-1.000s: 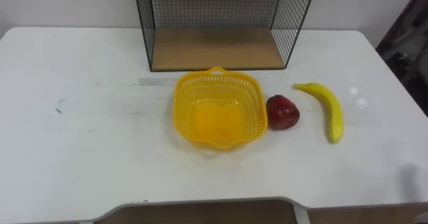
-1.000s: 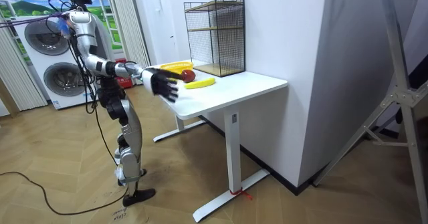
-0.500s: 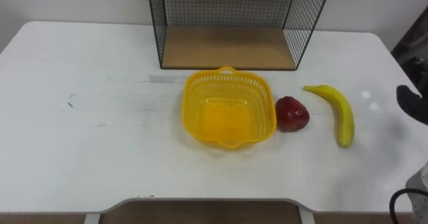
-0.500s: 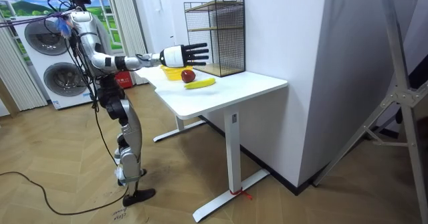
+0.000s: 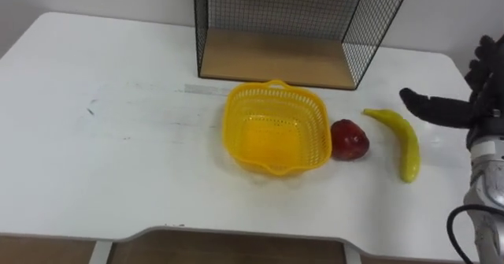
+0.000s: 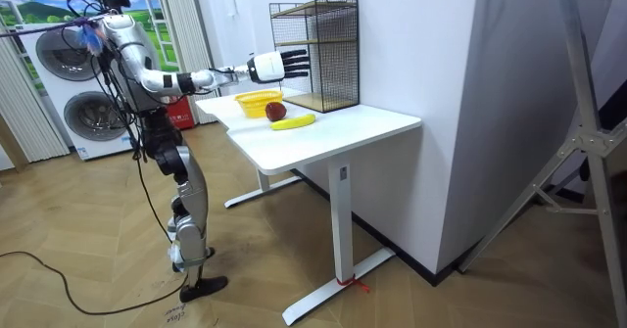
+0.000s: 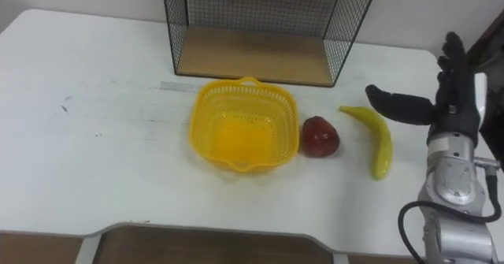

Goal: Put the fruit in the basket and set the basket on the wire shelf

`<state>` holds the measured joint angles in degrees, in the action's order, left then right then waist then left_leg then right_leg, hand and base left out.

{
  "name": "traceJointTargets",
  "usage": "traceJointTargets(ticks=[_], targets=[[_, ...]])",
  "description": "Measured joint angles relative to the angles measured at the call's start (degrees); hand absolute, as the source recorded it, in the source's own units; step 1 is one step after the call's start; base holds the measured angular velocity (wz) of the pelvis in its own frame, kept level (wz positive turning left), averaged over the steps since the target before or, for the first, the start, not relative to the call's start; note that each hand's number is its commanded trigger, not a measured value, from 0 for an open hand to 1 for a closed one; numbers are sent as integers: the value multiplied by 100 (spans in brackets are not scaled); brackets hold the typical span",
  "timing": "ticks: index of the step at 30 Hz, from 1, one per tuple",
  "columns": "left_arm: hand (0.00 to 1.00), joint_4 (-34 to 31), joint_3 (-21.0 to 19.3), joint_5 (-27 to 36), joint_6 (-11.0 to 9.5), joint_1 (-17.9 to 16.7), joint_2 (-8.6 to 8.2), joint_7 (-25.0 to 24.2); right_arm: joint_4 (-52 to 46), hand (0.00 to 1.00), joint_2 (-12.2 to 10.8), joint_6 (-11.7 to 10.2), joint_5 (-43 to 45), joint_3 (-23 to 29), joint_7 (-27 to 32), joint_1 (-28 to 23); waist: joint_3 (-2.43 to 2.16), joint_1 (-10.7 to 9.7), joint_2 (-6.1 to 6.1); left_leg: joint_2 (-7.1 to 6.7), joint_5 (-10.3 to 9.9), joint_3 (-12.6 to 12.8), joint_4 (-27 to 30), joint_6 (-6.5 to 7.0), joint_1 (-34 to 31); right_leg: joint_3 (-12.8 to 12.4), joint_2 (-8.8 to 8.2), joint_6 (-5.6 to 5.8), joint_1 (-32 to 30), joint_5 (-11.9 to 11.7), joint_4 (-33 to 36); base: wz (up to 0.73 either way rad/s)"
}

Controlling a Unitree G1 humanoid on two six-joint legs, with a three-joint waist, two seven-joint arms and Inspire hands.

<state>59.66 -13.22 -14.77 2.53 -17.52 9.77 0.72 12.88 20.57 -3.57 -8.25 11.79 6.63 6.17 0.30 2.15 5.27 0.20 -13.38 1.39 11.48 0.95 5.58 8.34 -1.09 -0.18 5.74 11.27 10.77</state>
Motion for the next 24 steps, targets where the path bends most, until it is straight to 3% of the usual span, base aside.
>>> traceJointTargets(ticks=[4,7,24], targets=[[0,-13,1,-3,-1,27,13,-37,0,0,306,0,157,-184,-315,178,-13,15,49,0,0,-10,17,0,-8,15,-1,-4,-3,-4,-2,0],[0,-17,21,-2,-8,64,34,-37,15,0,406,0,242,-195,-501,196,-20,101,97,0,0,-12,18,0,-1,15,0,-4,7,-5,-8,0],[0,78,116,9,-52,188,48,-40,235,0,422,0,866,-219,-1220,196,4,144,72,0,-1,-40,29,0,-89,35,2,-5,-26,-26,-16,0]])
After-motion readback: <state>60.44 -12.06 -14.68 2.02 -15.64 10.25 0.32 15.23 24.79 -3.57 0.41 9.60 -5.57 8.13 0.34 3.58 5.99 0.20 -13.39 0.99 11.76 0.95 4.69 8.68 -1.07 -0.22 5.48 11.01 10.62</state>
